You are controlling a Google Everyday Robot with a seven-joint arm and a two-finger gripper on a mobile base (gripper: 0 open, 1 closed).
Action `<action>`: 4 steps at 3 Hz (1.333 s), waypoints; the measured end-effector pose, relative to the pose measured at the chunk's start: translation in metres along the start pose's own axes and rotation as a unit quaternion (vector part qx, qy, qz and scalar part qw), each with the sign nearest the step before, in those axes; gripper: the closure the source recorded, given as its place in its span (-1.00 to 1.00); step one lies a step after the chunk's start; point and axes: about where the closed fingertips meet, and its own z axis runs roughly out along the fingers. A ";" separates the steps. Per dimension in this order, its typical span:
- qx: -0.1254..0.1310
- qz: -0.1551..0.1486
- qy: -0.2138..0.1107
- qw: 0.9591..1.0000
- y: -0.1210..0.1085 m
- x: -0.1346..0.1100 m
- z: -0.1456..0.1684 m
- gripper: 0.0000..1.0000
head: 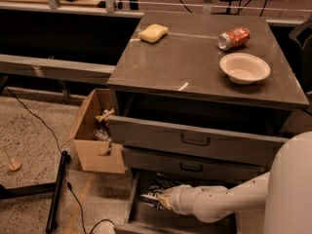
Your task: Place blue chip bag into bottom drawer
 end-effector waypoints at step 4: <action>0.001 0.041 -0.008 0.999 -0.037 0.097 0.112 0.67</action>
Offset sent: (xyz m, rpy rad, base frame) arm 0.0079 -0.0038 -0.1410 0.0340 0.0122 -0.0105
